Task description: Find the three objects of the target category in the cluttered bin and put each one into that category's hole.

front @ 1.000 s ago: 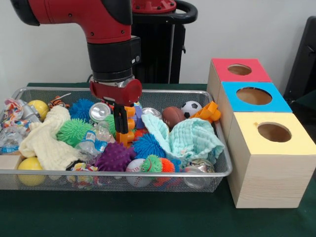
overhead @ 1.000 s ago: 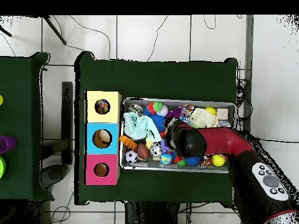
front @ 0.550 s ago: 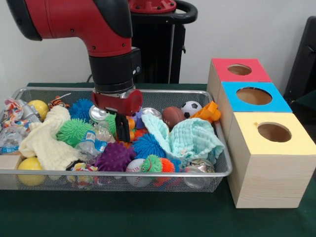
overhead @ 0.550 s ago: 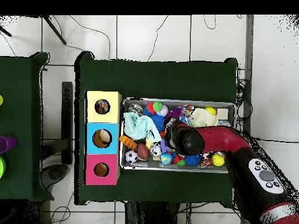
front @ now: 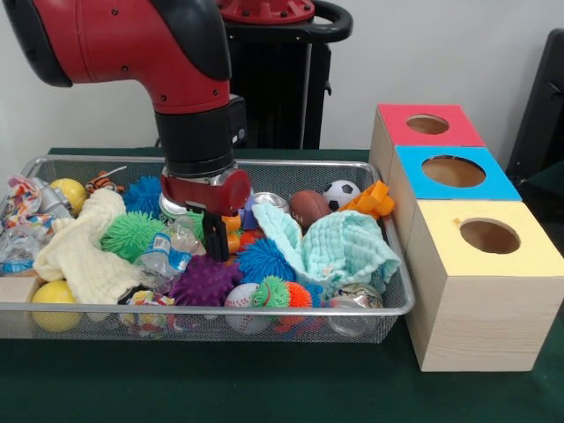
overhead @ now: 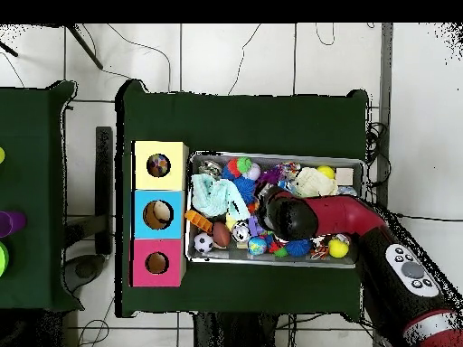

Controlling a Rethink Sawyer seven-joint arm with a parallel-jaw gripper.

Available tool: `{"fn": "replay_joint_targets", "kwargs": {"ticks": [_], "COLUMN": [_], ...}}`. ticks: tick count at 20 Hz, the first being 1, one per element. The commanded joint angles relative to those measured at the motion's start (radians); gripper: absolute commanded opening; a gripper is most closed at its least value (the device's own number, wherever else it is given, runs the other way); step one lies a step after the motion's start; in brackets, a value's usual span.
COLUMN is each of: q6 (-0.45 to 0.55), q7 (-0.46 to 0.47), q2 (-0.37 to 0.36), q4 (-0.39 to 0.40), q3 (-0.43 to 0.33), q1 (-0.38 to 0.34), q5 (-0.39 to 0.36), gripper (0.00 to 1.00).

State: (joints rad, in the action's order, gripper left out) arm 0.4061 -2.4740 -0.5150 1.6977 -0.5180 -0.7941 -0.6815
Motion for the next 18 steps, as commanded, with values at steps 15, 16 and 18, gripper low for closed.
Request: {"fn": "replay_joint_targets", "kwargs": {"ticks": [15,16,18], "q6": [0.287,0.288,0.281], "q7": [0.403,0.402,0.396], "q2": [0.067,0.072,0.089], "q4": [-0.142,-0.148,-0.163], "q3": [-0.149,-0.148,-0.144], "q1": [-0.112,-0.108,-0.097], "q5": [-0.008,-0.010,-0.021], "gripper": [0.00,0.00,0.00]}}
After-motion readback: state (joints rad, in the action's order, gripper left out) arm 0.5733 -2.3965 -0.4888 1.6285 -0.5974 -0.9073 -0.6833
